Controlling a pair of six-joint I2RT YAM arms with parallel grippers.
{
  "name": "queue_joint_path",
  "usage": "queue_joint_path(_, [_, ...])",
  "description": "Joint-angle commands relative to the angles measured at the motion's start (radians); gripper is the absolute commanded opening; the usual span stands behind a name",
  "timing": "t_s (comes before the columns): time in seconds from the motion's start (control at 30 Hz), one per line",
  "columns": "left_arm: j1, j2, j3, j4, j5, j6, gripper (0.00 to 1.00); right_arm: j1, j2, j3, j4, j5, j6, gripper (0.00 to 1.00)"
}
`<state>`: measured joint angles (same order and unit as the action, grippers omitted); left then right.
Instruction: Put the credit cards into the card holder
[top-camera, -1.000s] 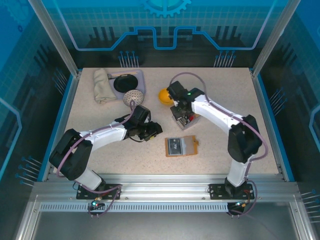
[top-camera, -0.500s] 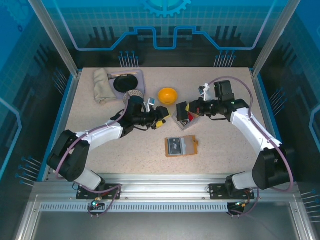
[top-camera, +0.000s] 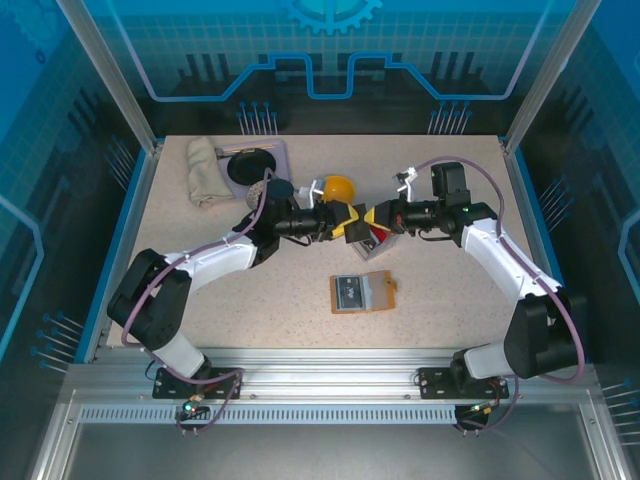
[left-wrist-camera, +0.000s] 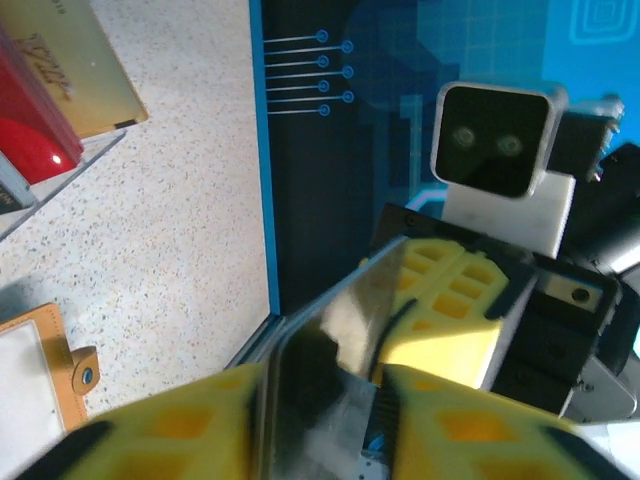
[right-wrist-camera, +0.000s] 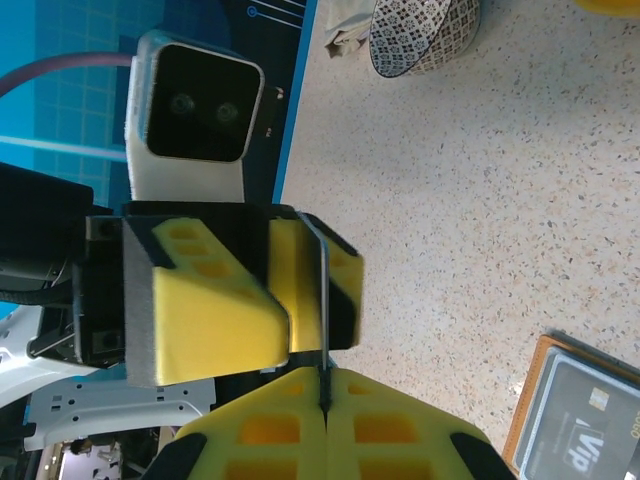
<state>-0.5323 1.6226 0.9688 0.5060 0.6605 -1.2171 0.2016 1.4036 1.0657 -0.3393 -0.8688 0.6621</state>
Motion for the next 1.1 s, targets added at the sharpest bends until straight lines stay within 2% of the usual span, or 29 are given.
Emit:
queue_joint_path(0.0, [-0.003,-0.007,0.017,0.057,0.024,-0.015,0.21,-0.014,0.024,-0.016,-0.002,-0.015,-0.015,0.03])
queue_joint_path(0.07, [-0.003,-0.011,0.008,0.058,0.017,-0.019,0.1,-0.014,0.028,-0.021,0.003,-0.022,-0.016,0.06])
queue_joint_path(0.17, [-0.003,-0.014,-0.004,0.081,0.011,-0.035,0.03,-0.014,0.029,-0.027,0.019,-0.045,-0.016,0.19])
queue_joint_path(0.2, [-0.003,-0.013,-0.005,0.085,0.01,-0.04,0.02,-0.012,0.029,-0.028,0.028,-0.058,-0.015,0.25])
queue_joint_path(0.37, [-0.003,0.001,-0.004,0.135,0.014,-0.076,0.01,-0.005,0.036,-0.031,0.053,-0.113,-0.015,0.38])
queue_joint_path(0.53, [-0.002,0.016,0.002,0.173,0.023,-0.104,0.05,0.028,0.071,-0.01,0.079,-0.138,-0.007,0.38])
queue_joint_path(0.63, [-0.003,0.016,-0.004,0.196,0.02,-0.124,0.12,0.03,0.079,-0.002,0.042,-0.091,-0.025,0.28])
queue_joint_path(0.7, [-0.002,0.013,-0.014,0.218,0.016,-0.142,0.18,0.014,0.075,-0.005,-0.004,-0.027,-0.042,0.25])
queue_joint_path(0.87, [0.005,0.0,-0.028,0.252,0.015,-0.158,0.21,-0.03,0.084,-0.036,-0.024,0.005,-0.041,0.21])
queue_joint_path(1.07, [0.008,-0.004,-0.032,0.243,0.022,-0.153,0.22,-0.037,0.083,-0.04,-0.02,0.016,-0.035,0.16])
